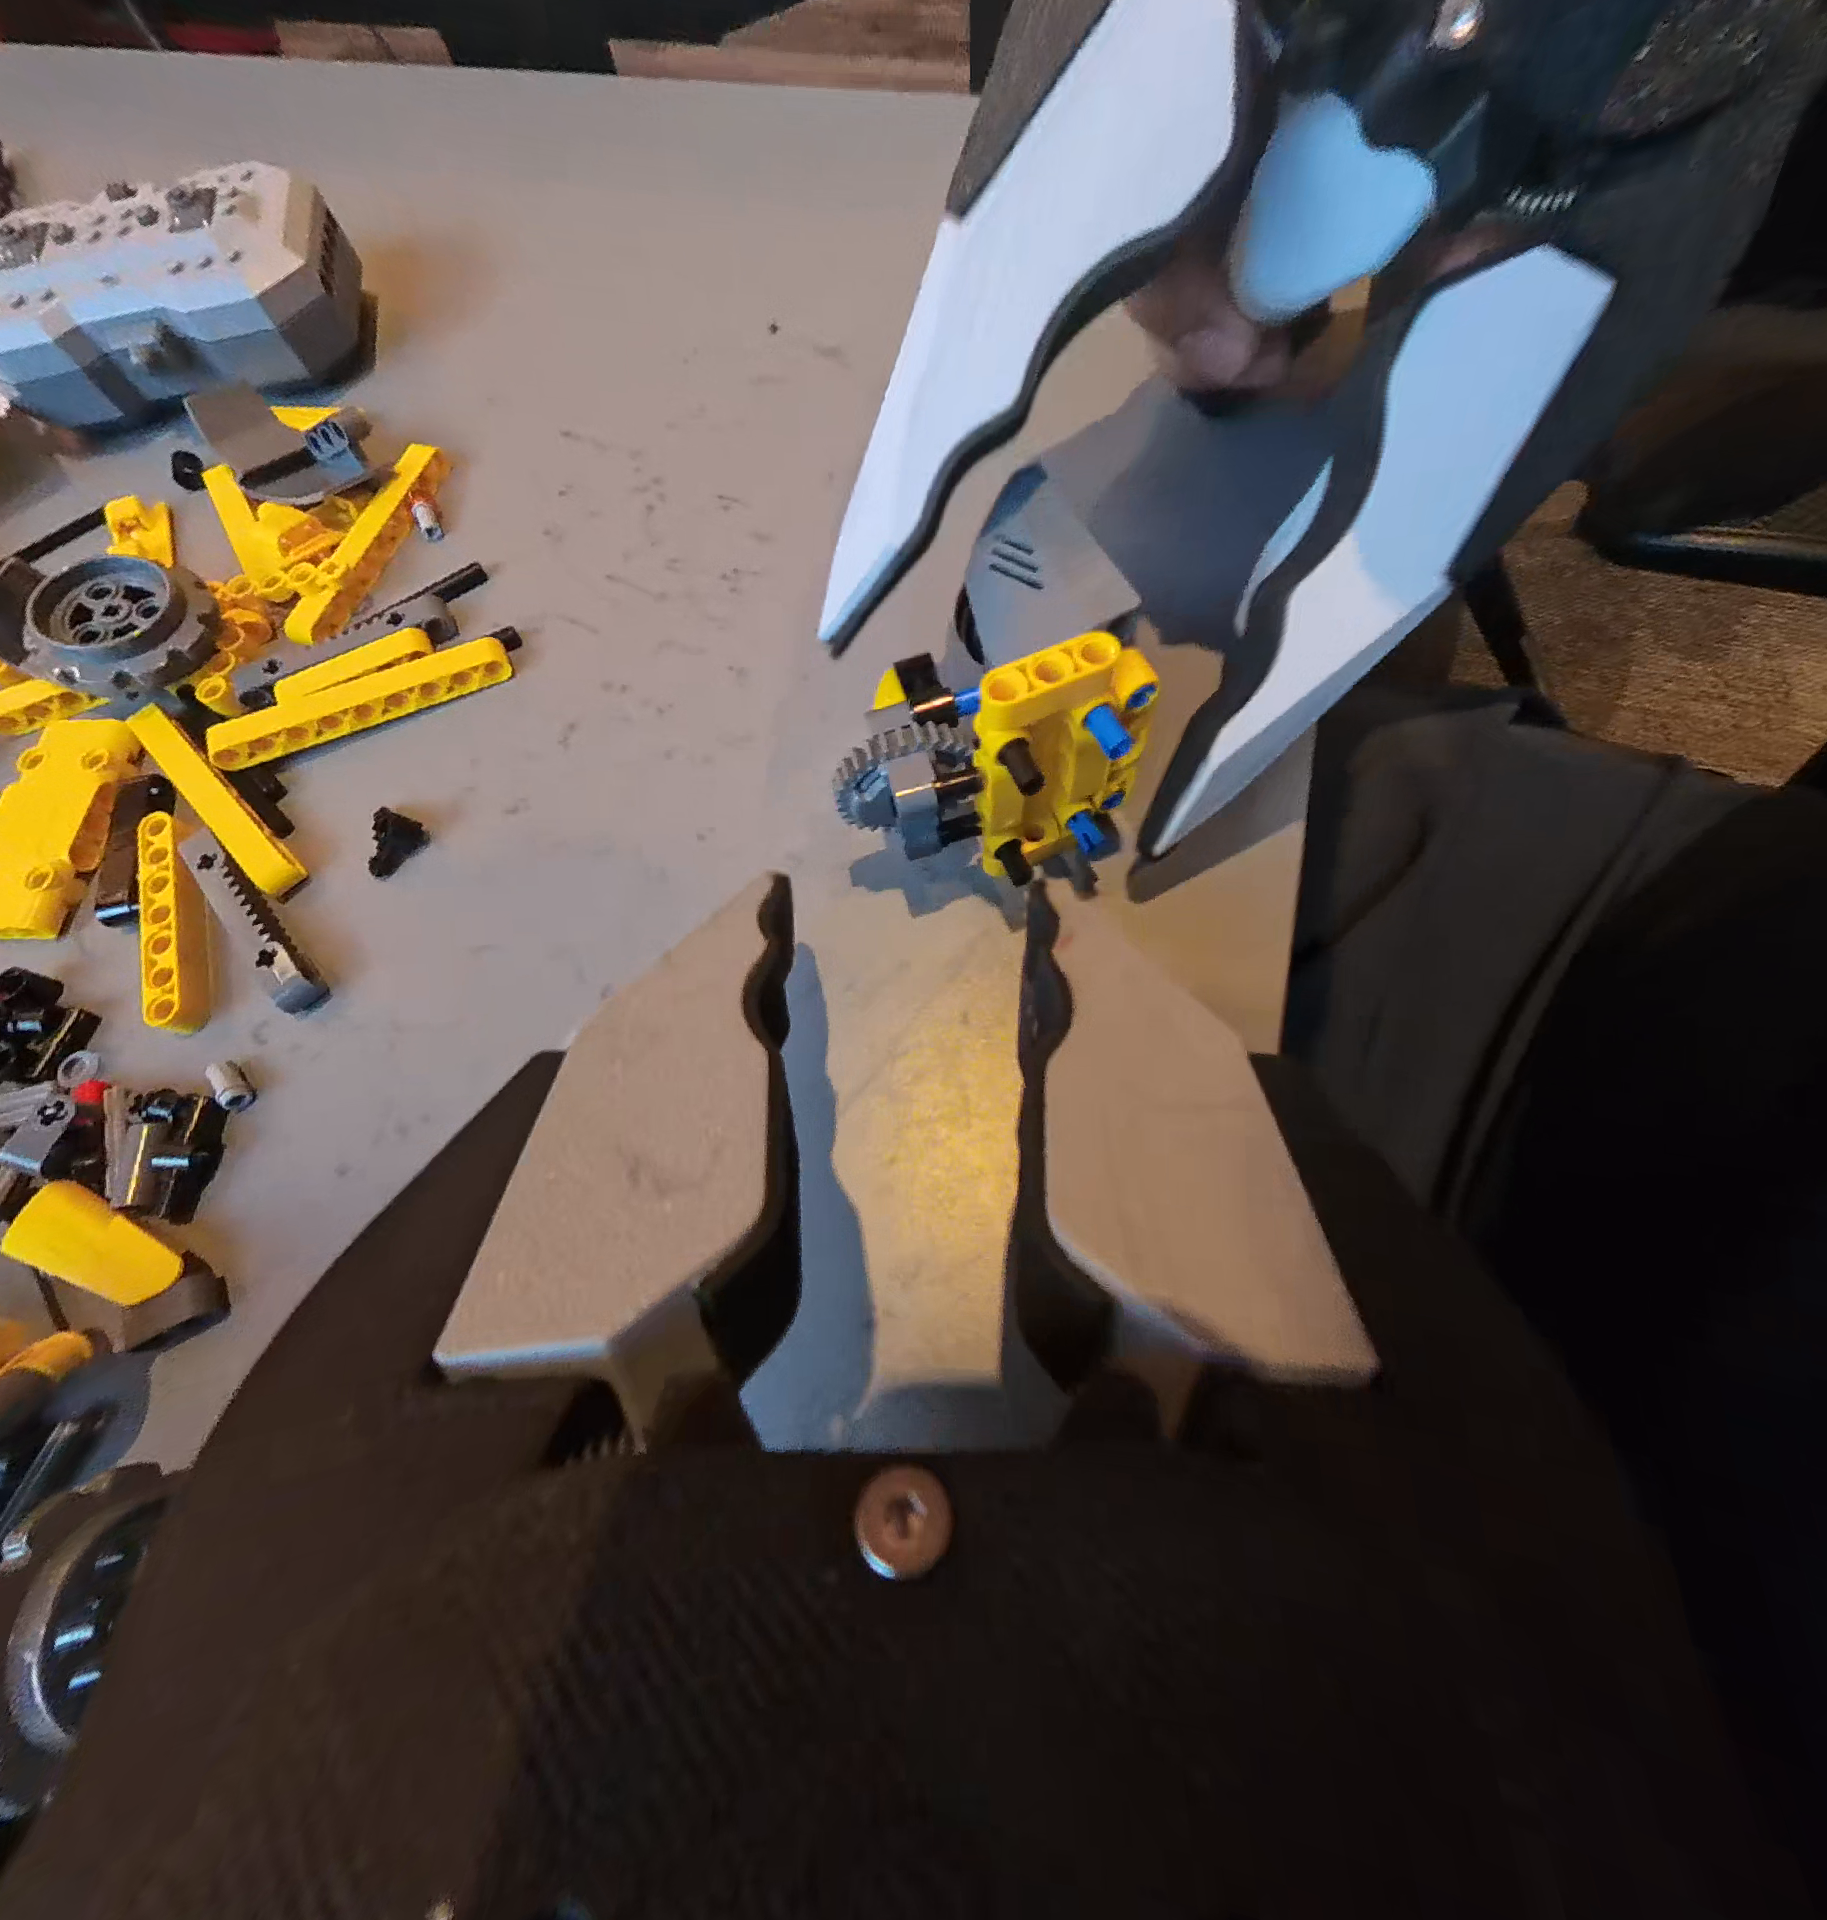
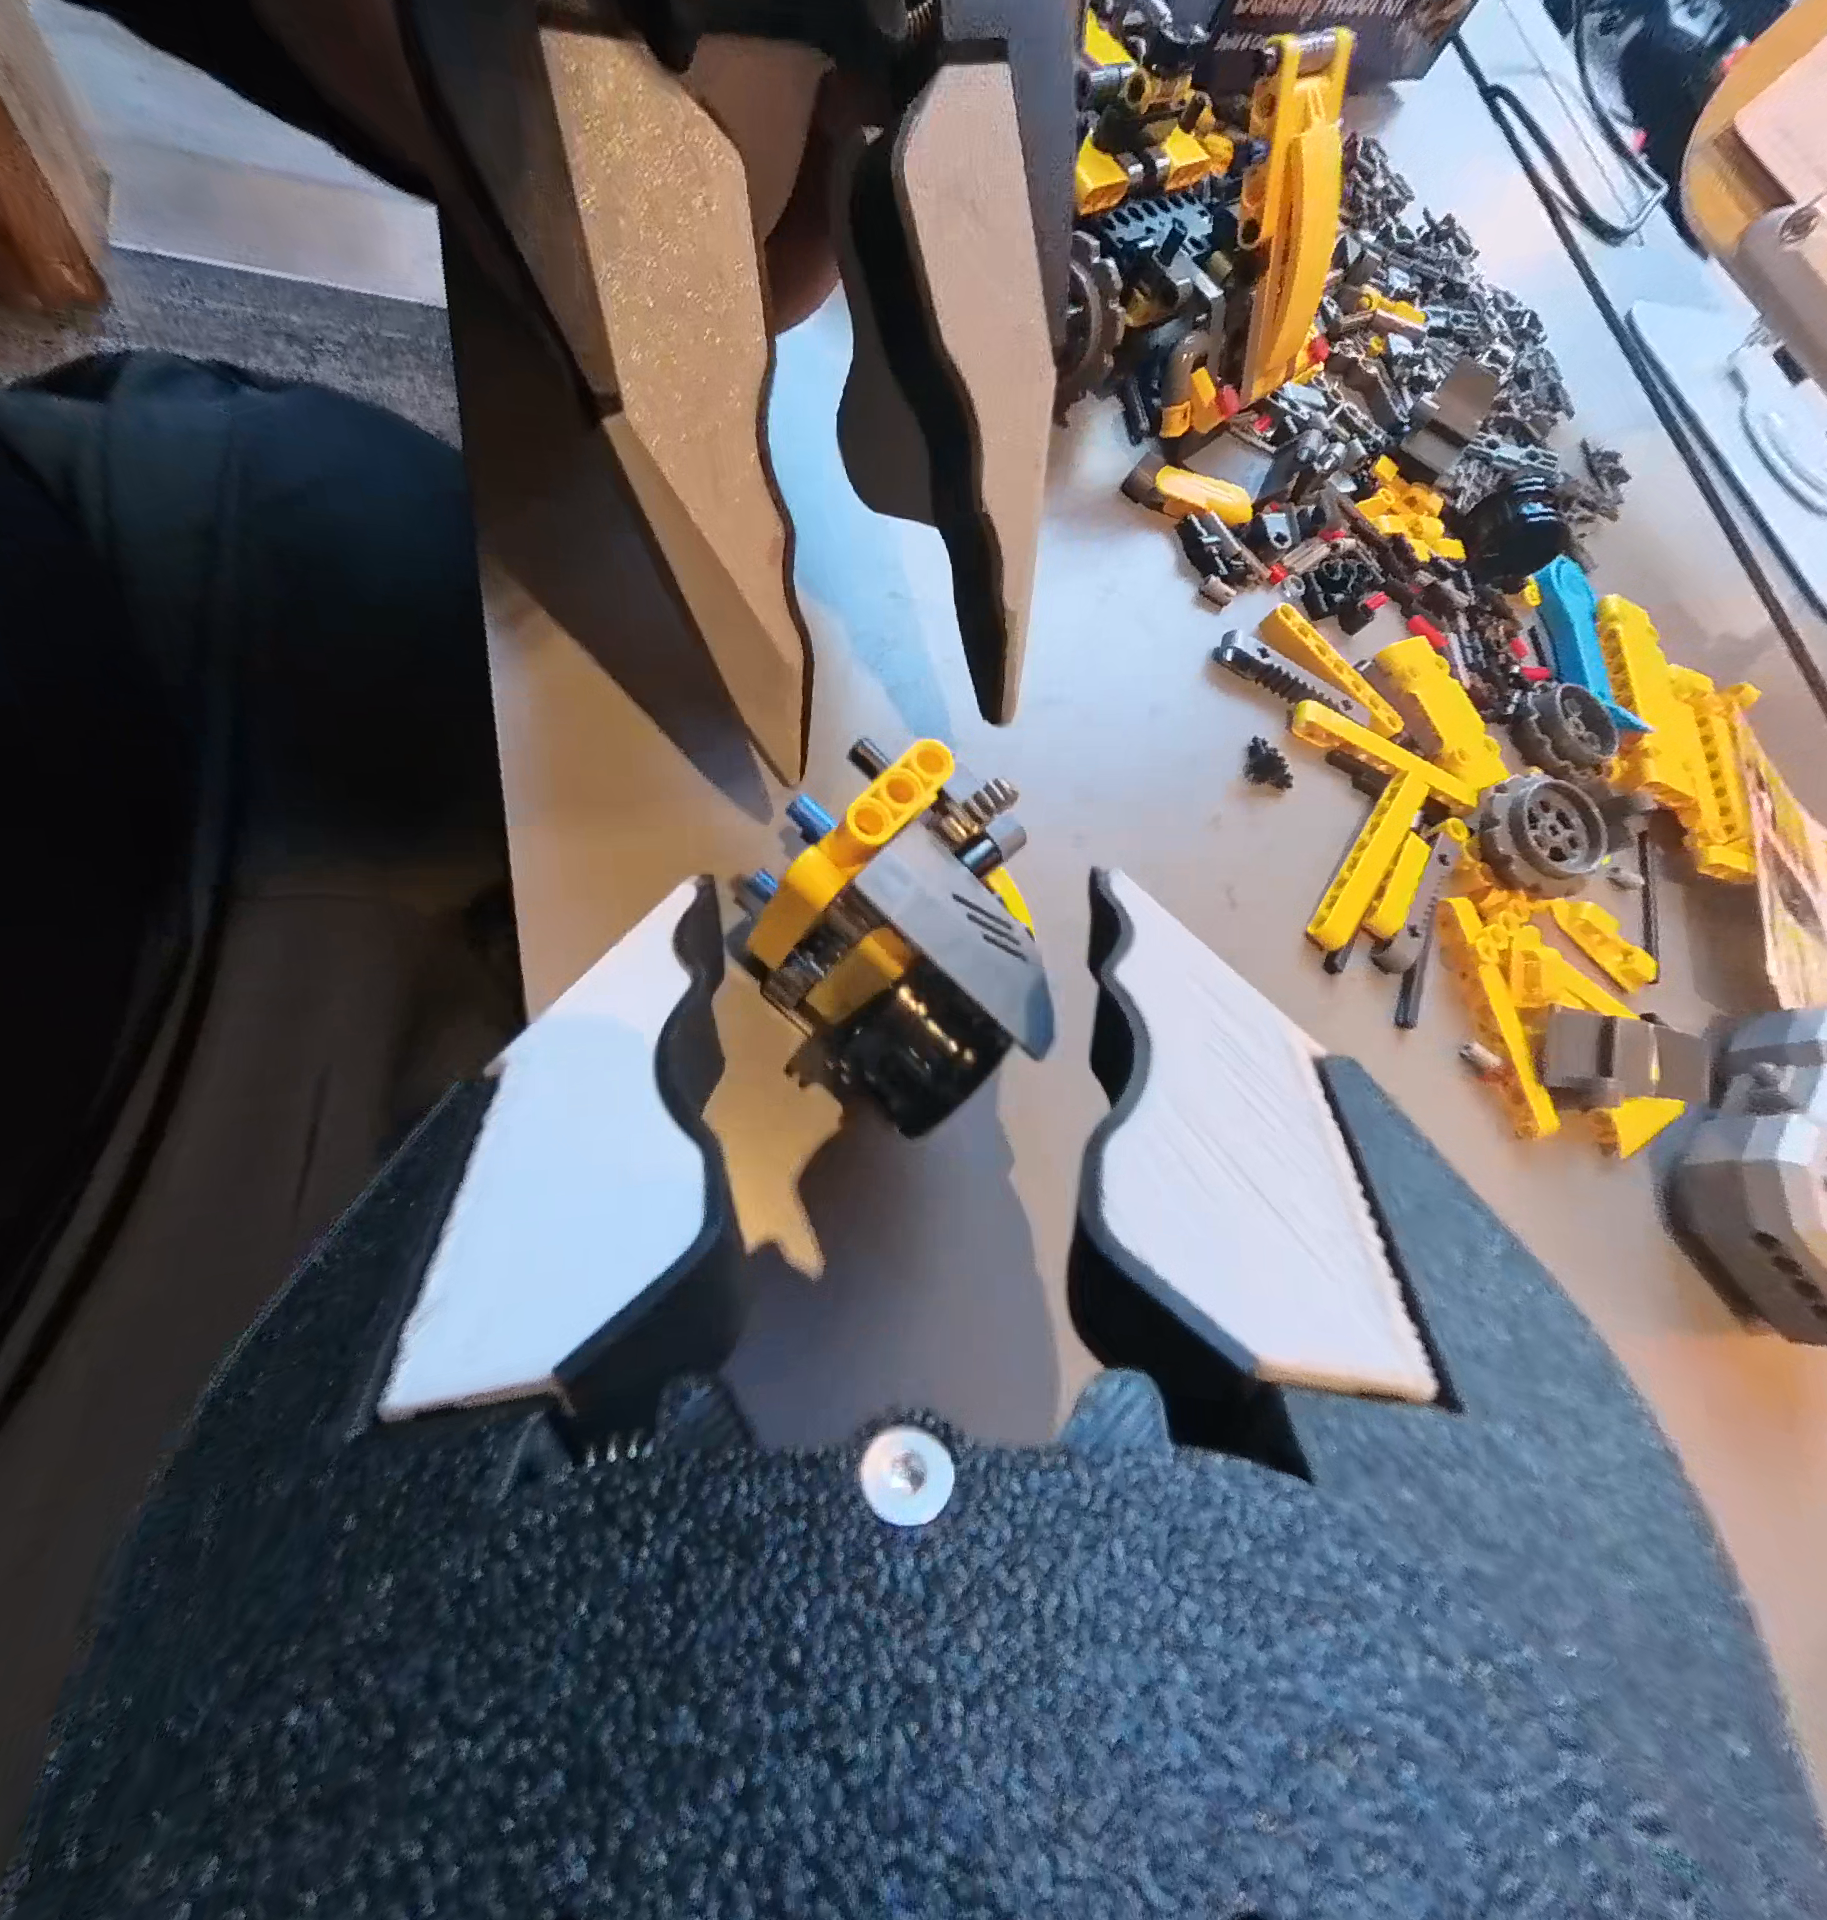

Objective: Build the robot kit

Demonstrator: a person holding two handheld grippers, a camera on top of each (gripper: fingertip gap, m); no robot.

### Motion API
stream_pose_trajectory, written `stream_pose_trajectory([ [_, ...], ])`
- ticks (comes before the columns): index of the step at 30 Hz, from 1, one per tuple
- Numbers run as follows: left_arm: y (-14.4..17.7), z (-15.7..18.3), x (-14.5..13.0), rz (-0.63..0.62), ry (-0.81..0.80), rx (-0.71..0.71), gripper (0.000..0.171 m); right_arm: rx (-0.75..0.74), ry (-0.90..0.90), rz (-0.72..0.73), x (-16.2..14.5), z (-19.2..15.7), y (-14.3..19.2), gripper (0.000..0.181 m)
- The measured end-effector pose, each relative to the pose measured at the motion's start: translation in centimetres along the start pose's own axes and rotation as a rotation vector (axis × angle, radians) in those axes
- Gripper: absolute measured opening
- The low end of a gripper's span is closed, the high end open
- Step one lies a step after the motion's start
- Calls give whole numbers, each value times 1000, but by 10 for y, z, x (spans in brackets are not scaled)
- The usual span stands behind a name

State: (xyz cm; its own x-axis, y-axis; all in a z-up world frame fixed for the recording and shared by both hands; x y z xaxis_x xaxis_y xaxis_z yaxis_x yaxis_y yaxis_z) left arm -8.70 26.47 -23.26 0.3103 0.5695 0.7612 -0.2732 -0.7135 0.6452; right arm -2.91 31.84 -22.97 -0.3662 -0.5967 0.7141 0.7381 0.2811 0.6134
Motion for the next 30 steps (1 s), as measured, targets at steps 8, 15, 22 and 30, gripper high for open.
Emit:
stream_pose_trajectory([
  [8, 1, 10, -2, -9, 62, -78, 40, 262, 8, 21, -3, 22, 27, 71],
  [15, -13, -10, -4, -84, 140, -37, 36, 418, -63, 18, -2, 29, -1, 69],
  [22, -8, -21, 4, -7, 116, -145, 49, 319, -139, 56, -1, 33, -1, 79],
  [30, -22, -2, 9, -54, 199, -222, 56, 452, -204, 24, -15, 47, -14, 76],
])
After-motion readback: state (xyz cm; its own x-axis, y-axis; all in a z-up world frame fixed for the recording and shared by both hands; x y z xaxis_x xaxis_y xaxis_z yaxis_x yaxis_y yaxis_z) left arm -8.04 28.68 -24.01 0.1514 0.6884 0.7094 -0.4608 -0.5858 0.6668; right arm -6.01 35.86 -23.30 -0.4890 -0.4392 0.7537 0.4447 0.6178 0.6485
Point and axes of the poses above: each gripper's, where its closed fingertips meet, y back along the fingers, x out of its top, z = x × y across the jaws, the point moved 4 cm from there along y, back along the fingers, and after that the axes turned 4 degrees about -z, right-handed, at the moved point
